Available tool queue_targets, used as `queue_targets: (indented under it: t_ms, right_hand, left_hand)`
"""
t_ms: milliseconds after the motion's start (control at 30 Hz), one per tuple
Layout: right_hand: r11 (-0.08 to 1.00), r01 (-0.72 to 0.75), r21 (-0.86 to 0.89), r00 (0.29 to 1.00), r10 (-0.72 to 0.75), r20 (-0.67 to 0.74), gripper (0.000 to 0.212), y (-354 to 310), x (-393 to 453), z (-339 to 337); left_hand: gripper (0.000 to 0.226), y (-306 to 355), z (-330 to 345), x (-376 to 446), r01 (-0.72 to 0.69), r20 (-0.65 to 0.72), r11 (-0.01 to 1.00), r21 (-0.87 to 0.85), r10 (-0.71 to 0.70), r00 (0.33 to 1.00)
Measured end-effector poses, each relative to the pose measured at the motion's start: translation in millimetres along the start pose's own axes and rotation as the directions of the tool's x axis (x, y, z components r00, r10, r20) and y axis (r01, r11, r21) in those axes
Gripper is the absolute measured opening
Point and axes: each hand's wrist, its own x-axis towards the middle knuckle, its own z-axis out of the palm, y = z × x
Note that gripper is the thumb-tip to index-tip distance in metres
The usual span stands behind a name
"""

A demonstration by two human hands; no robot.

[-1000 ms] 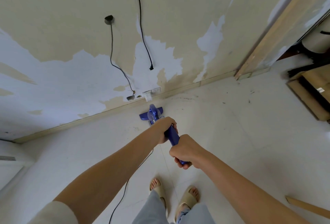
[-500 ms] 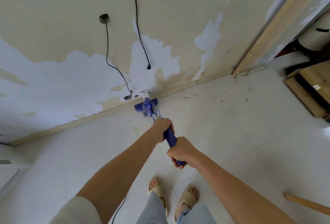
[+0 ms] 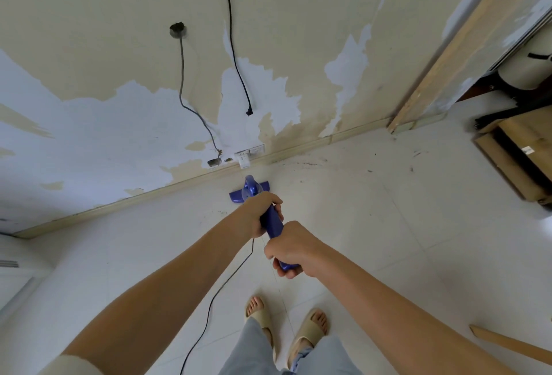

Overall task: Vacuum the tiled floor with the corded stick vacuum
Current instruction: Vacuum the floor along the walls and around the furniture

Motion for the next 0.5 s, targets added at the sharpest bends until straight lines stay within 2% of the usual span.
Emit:
queue_targets:
  t_ms: [267,500]
  right_hand:
    - [1.000,0.010,-0.012,1.000,-0.010,0.010,0.020,-1.6,13.8,6.1]
    - [1.000,-0.005,0.001,0.998,0.005,-0.059,0.017,16.5,34.0,6.0]
  left_hand:
    - [0.008,7.3,-5.3,5.6,0.004,-0.013,0.999,0.053,-0.003,1.000]
    - [0.019,-1.8,2.1,29.0,-0.030,-0.053,0.992,0.121,0.037,0.998]
